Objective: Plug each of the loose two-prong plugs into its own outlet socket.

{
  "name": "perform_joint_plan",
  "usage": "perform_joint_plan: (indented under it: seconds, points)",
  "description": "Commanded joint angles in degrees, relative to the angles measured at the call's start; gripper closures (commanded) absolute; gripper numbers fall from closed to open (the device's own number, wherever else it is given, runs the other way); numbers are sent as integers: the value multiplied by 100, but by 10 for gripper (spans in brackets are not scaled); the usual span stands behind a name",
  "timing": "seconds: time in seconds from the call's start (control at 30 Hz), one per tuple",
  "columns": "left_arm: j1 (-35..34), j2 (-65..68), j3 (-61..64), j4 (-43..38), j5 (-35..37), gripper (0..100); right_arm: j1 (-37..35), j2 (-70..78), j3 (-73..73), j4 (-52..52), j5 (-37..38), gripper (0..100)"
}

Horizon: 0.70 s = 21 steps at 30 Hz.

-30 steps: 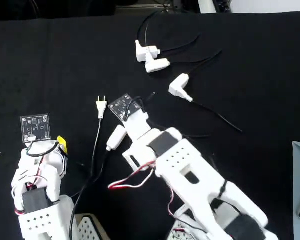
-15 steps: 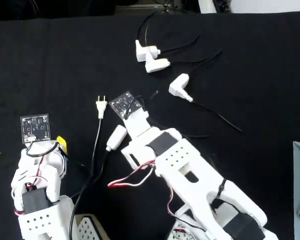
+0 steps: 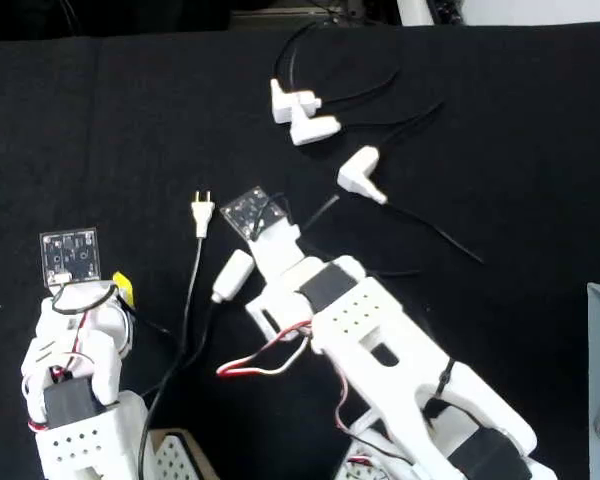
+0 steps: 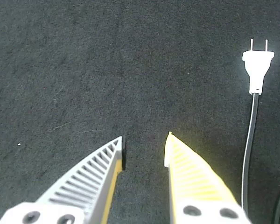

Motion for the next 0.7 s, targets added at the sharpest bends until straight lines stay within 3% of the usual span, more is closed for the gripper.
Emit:
perform_joint_plan:
  seconds: [0.0,0.3,0.67]
  points:
    - [-40,-62,-31,53,9,848,79,4,-136,114,62,987]
    - [-40,-62,-31,53,0,848,62,4,-699,484,26,987]
    - [-40,-62,-31,53,0,848,97,48,-84,44,53,987]
